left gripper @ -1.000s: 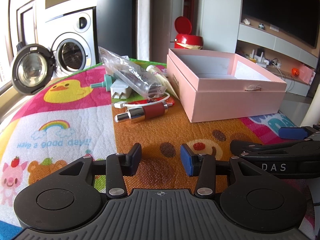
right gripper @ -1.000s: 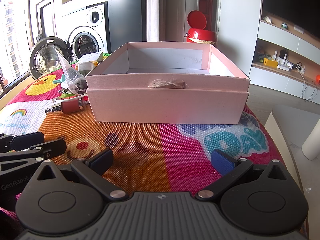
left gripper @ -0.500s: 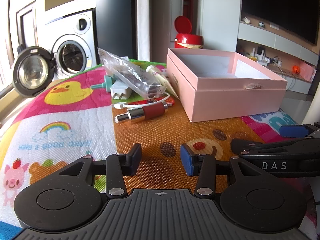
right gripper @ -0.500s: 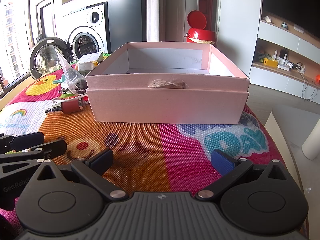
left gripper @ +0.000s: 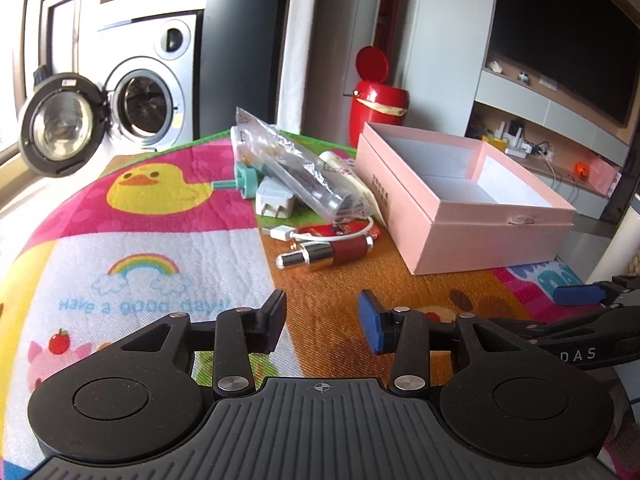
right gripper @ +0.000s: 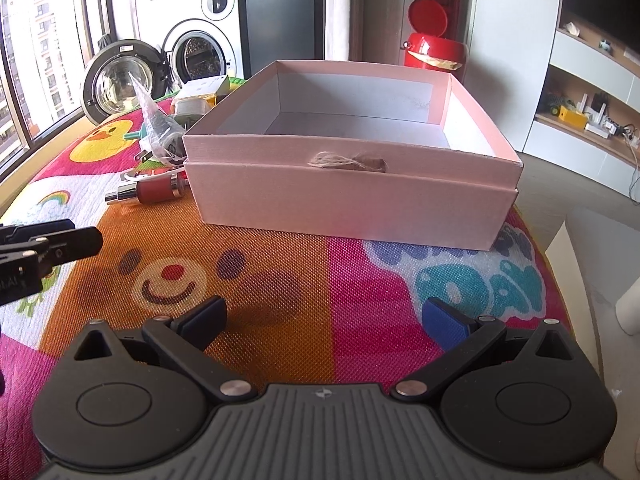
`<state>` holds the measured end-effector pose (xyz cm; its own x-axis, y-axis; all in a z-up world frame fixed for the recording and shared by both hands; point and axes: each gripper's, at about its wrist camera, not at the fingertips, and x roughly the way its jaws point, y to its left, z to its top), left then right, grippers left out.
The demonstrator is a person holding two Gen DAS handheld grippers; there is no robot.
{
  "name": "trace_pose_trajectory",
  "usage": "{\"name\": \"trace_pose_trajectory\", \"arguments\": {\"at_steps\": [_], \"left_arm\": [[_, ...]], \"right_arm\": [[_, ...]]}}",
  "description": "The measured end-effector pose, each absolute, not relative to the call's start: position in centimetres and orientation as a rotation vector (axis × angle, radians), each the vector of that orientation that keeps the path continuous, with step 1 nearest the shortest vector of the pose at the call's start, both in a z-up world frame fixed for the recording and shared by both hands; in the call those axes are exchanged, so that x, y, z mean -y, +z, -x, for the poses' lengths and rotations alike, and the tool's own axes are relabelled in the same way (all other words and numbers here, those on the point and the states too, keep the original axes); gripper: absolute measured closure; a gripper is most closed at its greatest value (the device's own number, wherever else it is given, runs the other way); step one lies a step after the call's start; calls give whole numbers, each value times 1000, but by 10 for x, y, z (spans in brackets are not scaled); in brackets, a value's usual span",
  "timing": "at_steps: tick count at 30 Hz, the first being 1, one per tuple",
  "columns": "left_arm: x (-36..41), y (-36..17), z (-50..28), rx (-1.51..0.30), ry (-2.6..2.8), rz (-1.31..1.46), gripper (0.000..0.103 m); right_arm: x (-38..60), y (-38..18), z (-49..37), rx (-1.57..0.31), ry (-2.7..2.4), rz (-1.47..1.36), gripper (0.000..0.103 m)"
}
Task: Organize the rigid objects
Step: 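Lower the left gripper onto the red lipstick and close it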
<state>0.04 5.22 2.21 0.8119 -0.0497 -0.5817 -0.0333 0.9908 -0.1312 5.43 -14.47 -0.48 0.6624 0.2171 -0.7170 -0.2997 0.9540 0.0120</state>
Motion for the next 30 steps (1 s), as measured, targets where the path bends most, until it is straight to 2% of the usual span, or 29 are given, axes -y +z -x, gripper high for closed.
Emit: {"name": "trace_pose_trajectory", "arguments": {"at_steps": [10,13,20,23,28,30], "left_arm": [[-78,33,-61,-673,-129,143,59],[-69,27,-76,-735,-210,89,59],[-37,23,-70,-746,-255,-50,59],[-33,17,-83,-769,-220,-31,62],[-26,13,-100,-782,-260,-36,76],[-28,12,-103,-786,-273,-15,78]], "right_arm": [[148,-5,-51,-779,338,115,0],[148,-5,-49,-777,361,123,0],[149,-4,-51,-776,374,135,0],[147,-4,-50,-771,376,137,0],[148,-4,-50,-771,376,137,0],[148,-4,-49,-770,383,136,0]]}}
